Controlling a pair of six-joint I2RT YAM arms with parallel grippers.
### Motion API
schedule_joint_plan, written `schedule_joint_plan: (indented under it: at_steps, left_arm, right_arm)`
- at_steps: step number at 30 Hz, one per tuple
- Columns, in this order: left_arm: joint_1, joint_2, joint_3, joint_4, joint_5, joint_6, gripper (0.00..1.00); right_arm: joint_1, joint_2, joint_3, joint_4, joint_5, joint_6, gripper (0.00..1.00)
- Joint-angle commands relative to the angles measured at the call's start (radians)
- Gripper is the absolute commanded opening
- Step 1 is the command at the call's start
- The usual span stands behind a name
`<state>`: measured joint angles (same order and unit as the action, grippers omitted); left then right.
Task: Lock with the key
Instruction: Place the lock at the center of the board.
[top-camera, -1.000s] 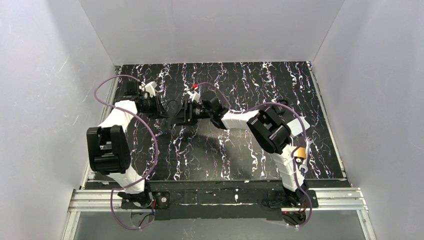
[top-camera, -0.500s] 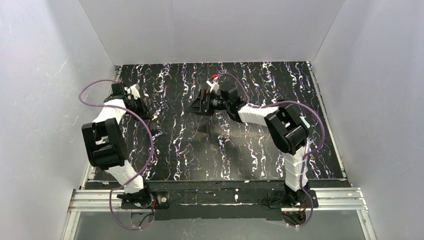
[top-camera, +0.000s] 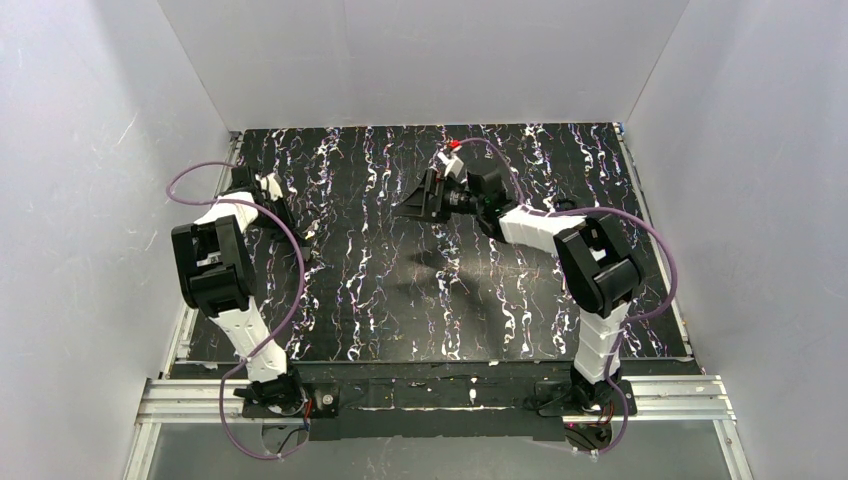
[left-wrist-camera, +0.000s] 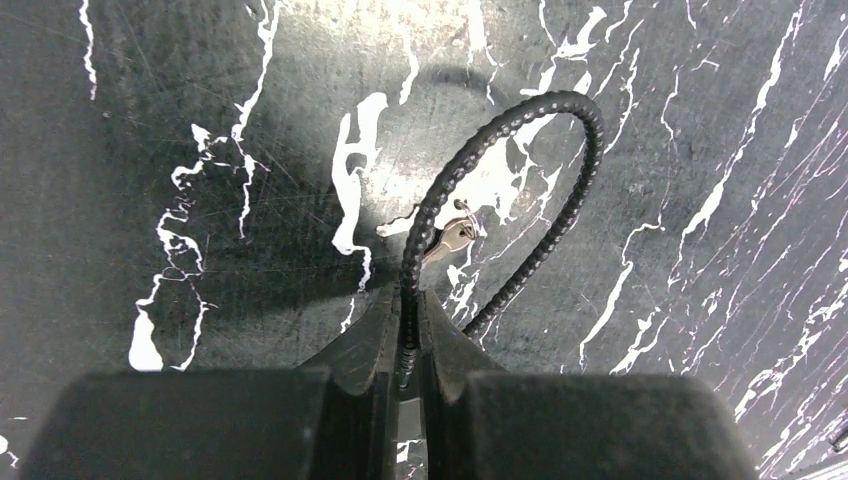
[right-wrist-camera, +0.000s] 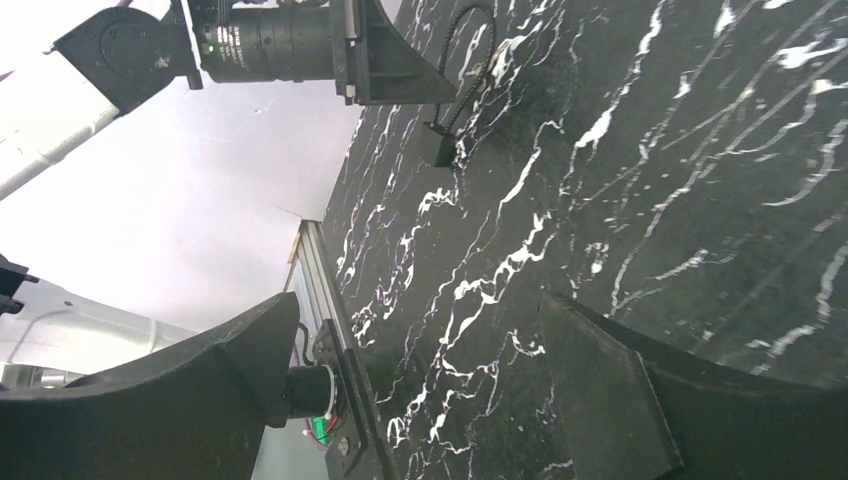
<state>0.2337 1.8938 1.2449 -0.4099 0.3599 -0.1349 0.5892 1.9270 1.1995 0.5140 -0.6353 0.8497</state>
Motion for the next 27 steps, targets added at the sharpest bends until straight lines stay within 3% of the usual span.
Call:
schedule_joint_plan:
  at_steps: [1, 5, 13, 17, 22, 27]
  left_arm:
    - [0.003, 0.010, 0.047, -0.016, -0.034, 0.011, 0.06]
    - [0.003, 0.008, 0.051, -0.022, -0.037, 0.006, 0.30]
    - [0.004, -0.078, 0.071, -0.044, 0.026, -0.008, 0.49]
    - [0.001, -0.173, 0.104, -0.064, 0.087, 0.000, 0.60]
    - [-0.028, -0.283, 0.141, -0.105, 0.197, 0.108, 0.96]
    - [-0.080, -0.380, 0.135, -0.148, 0.241, 0.226, 0.98]
  right_arm:
    - [-0.026, -0.066, -0.024, 0.032, -0.018, -0.029, 0.98]
    - [-0.043, -0.072, -0.026, 0.027, -0.027, -0.028, 0.98]
    - [-0.115, -0.125, -0.003, -0.049, -0.060, -0.093, 0.98]
    - [-0.194, -0.199, 0.014, -0.225, -0.081, -0.263, 0.98]
    - [-0.335, -0.280, 0.081, -0.541, -0.120, -0.505, 0.98]
    - [-0.535, -0.331, 0.163, -0.819, -0.143, -0.757, 0.98]
